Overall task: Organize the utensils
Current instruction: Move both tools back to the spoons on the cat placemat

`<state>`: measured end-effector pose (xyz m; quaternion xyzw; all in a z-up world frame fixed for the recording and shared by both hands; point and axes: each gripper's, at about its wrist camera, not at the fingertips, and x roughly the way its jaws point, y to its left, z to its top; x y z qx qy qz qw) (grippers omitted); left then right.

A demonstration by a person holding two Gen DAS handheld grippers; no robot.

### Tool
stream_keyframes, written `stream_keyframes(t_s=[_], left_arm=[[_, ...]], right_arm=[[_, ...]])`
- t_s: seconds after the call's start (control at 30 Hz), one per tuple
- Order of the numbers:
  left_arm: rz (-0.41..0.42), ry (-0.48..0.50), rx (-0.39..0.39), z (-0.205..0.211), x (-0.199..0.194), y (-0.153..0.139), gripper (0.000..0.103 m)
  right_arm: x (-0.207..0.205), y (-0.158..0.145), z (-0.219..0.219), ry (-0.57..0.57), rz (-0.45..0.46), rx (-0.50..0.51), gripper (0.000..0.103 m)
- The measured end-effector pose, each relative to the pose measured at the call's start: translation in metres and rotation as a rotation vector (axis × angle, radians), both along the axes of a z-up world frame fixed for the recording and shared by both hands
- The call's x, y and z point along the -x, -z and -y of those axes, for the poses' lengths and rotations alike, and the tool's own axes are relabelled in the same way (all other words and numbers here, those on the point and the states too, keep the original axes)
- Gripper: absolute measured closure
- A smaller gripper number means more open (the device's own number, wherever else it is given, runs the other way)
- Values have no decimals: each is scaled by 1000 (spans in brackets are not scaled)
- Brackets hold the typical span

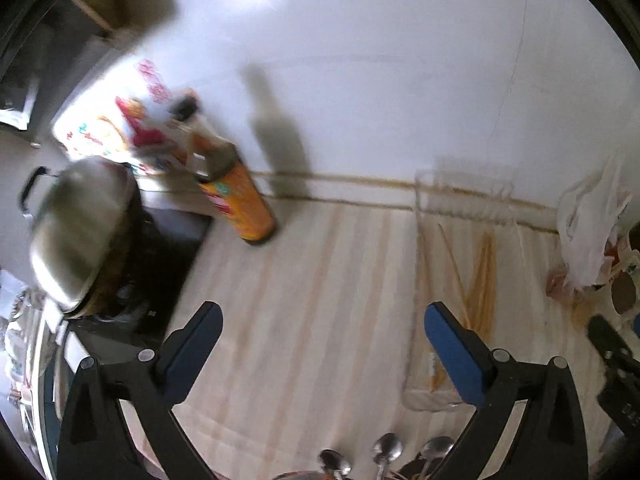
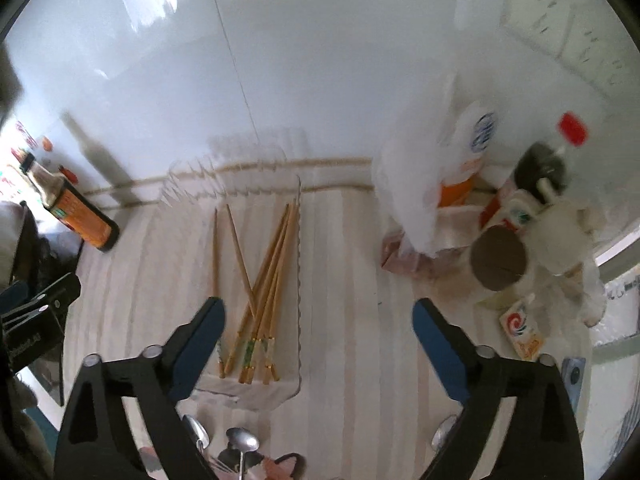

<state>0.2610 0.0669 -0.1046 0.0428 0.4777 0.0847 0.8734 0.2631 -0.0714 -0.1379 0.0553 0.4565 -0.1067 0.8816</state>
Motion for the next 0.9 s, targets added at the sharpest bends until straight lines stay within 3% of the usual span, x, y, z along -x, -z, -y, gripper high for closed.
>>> stream_keyframes(t_s=[0.17,0.3,0.4,0.53,0.67,0.8,0.87,0.9], left_arm=[[38,-65,-33,-24,41,-8,0],[-64,-94,2,-46,71,27,0],[-235,-113,109,-60,93,80,3],[-438,-104,266,-55,117,150,33],[-548,-102,352,-40,122,190,57],[-530,-38,272,-19,112,195,70],[-524,-15,218,-13,109,195,93],[-516,1,210,-11,108,194,97]], right_arm=[[35,2,-9,-3,-13,-62,4],[62,39,-17,-1,-106,-159,8],[75,81,-23,5,-218,-235,46],[91,125,-29,3,-328,-265,52],[99,145,-30,7,-372,-243,52],[102,153,-34,-5,-388,-234,52],[102,156,-37,-17,-391,-249,52],[102,158,-41,-25,-397,-257,52]])
